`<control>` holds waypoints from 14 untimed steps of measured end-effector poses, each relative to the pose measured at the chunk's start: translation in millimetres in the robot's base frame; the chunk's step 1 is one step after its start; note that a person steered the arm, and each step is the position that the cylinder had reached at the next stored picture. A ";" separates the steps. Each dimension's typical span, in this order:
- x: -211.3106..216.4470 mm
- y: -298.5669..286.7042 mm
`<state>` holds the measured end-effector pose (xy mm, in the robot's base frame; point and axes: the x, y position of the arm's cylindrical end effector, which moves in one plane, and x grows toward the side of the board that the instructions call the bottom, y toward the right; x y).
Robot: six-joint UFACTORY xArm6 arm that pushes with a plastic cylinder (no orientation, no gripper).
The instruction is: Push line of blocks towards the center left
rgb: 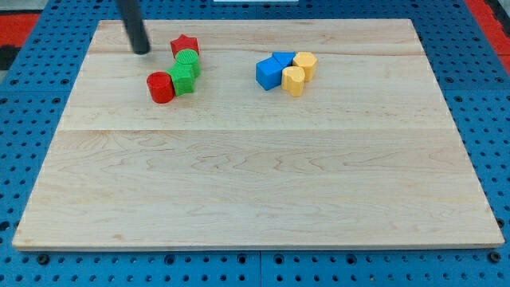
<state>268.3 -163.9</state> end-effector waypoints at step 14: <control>38.6 107.4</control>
<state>306.9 -56.5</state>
